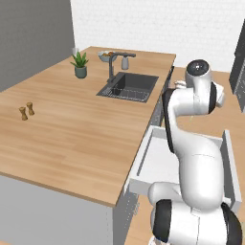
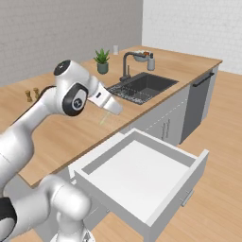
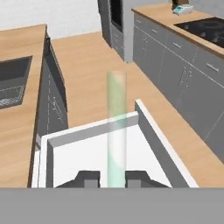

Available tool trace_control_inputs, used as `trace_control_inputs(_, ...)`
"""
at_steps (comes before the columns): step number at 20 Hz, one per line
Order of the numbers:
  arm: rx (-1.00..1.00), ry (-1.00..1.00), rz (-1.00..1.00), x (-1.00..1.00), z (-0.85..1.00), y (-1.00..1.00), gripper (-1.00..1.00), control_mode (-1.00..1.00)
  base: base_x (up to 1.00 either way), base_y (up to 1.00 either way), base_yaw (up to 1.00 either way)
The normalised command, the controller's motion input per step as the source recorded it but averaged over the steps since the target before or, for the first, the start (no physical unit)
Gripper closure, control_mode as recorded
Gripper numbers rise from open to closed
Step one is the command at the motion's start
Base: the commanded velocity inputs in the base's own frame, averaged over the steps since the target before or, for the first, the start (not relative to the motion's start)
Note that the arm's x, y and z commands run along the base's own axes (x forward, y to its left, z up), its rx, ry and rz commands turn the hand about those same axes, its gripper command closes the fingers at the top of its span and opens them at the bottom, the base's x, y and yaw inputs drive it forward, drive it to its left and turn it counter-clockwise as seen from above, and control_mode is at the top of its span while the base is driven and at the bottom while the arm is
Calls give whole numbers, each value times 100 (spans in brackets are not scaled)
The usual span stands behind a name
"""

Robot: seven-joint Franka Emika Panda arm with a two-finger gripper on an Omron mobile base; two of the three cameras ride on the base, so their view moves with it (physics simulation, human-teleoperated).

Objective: Take a straw from the drawer in front and place it inside the glass cup on the dining counter.

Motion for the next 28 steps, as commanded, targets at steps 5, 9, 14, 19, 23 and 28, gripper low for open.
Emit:
trace_control_inputs(5, -11, -5, 14, -59, 49, 21, 100, -100, 0, 0, 0)
trace_control_inputs(9, -11, -19, 10, -47, 59, 10, 100, -100, 0, 0, 0)
trace_control_inputs(14, -10, -17, 6, -63, 62, 8, 100, -100, 0, 0, 0)
trace_control_inputs(19, -11, -8, 0, -52, 62, 19, 100, -100, 0, 0, 0)
trace_control_inputs(23, -6, -2, 0, -28, 16, 13, 100, 100, -10, 5, 0)
trace_control_inputs(28, 0, 0, 0, 0, 0, 0, 100, 100, -67, 19, -2)
